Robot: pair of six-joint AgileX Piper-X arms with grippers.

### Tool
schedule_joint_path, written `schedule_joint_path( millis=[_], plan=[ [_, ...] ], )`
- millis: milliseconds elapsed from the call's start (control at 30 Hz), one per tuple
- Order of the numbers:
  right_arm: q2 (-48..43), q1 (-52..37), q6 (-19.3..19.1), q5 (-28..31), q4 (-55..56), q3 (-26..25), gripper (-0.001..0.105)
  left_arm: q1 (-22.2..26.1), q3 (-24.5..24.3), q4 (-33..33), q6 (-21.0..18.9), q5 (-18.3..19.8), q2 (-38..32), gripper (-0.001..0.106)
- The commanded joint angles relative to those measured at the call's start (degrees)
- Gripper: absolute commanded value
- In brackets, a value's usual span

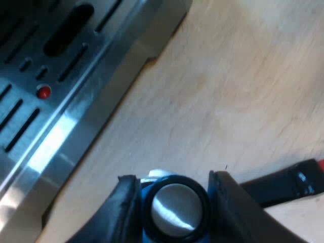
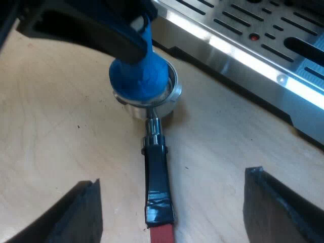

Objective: Grind coffee beans and then tamp

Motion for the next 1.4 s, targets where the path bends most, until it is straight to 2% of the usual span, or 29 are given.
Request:
schedule_joint_path(
  millis=[33,200,500,1400],
  plan=[
    [-0.42,0.07,-0.59,0.43,-0.40,0.01,0.060,-0.28,-0.43,-1.19,0.34,-1.52,1.13,0.000],
    [-0.42,0.07,-0.59,0.43,-0.40,0.01,0.060,-0.28,-0.43,-1.69,0.33,-3.74,2.18,0.000],
    [-0.42,0.07,-0.59,0.43,-0.40,0.01,0.060,-0.28,-0.43,-3.30,0.33,-3.75,2.43,0.000],
    [-0.42,0.07,-0.59,0.43,-0.40,0.01,0.060,-0.28,0.03,-2.10,0.33,-3.41,2.43,0.000]
  ],
)
